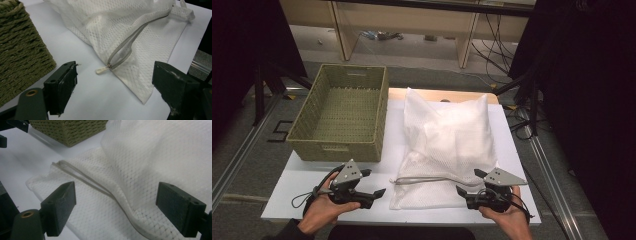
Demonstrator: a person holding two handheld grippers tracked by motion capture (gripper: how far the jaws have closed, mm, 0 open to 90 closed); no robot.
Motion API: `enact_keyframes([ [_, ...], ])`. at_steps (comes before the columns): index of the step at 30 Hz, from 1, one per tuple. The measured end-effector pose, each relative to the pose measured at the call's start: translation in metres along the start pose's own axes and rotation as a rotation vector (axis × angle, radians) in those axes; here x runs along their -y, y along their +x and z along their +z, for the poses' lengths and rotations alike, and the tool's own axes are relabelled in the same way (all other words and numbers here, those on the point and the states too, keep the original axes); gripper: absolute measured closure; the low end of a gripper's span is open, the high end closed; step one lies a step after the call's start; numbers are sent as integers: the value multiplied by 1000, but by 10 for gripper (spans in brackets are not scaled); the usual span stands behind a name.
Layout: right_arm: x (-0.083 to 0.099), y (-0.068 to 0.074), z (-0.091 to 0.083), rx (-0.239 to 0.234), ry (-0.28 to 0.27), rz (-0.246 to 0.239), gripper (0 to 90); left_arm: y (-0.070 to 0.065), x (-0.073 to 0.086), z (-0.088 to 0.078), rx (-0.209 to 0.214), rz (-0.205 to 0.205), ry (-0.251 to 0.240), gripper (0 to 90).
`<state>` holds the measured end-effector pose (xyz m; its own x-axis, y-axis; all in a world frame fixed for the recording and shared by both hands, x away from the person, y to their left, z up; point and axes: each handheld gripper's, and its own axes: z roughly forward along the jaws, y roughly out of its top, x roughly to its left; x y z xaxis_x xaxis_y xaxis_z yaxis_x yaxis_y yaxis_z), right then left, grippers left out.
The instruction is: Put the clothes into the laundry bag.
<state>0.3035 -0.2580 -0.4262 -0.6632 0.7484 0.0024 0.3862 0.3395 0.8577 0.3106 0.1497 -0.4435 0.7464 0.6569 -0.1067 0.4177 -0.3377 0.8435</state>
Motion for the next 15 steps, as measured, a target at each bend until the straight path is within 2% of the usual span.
enact_keyframes([
  [2,2,1,-1,-14,4,7,176,-2,2,-1,-1,-4,-15,199],
  [3,3,2,-4,14,9,0,176,-2,2,-3,7,1,-1,199],
  [4,5,4,-5,15,7,21,176,-3,3,-4,3,-1,-7,198],
  [6,8,5,-8,6,12,28,174,-6,4,-6,6,4,-8,195],
  [7,9,7,-9,17,14,38,174,-7,5,-7,11,8,-4,195],
  [8,10,5,-10,15,10,13,173,-8,5,-7,9,10,-11,192],
  [9,11,6,-12,29,13,21,171,-10,6,-8,7,14,-1,185],
  [11,13,6,-13,9,9,21,169,-13,7,-8,17,9,-4,167],
  [12,14,8,-16,32,12,37,169,-14,8,-8,13,20,4,152],
  [13,15,7,-17,41,4,25,168,-15,9,-8,17,32,0,159],
  [15,17,10,-19,41,10,51,168,-16,9,-8,17,50,9,159],
])
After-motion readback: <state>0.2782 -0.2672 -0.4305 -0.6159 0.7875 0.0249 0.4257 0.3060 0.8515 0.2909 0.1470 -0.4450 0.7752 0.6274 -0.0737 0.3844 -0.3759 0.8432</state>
